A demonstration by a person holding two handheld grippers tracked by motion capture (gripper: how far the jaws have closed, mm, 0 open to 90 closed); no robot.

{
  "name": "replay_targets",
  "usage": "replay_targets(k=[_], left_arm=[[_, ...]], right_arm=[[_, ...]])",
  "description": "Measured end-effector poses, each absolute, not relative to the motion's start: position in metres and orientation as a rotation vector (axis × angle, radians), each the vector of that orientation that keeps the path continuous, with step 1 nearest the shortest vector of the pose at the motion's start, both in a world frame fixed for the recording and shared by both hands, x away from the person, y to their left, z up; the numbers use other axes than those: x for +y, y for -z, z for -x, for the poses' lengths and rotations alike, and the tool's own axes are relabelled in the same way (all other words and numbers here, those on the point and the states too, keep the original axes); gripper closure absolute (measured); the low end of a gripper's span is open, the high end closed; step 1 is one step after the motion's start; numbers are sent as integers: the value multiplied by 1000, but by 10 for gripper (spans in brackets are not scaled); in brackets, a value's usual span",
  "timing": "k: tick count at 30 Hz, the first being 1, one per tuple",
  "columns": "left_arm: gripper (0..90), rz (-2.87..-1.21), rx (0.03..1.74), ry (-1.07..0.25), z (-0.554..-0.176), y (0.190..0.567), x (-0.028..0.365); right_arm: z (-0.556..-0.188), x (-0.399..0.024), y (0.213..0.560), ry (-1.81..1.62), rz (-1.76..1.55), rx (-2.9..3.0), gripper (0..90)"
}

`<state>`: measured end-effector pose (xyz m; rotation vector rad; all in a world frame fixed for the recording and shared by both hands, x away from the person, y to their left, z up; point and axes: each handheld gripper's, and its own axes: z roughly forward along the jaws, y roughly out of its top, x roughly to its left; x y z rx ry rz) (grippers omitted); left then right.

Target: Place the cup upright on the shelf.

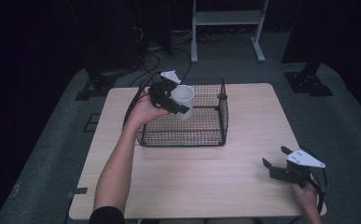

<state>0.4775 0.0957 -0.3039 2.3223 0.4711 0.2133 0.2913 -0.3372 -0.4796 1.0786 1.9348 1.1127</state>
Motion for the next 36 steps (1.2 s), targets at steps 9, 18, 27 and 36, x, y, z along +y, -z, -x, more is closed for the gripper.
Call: replay_targets(k=[9,18,27,36], left_arm=[[215,-2343,500,-197,-494,318,90],[215,-2365,524,-201,-505,336,84],[215,-2378,557,-162,-514,355,80],[215,-2400,575,-124,-522,368,76]], right_arm=[[-291,-337,480,-1116,-1078,1934,131],[-291,-338,480,-1120,-1076,1934,131],[-291,-338,480,-1121,-1074,1932,131],[-291,-338,479,-1126,-1075,1932,131]])
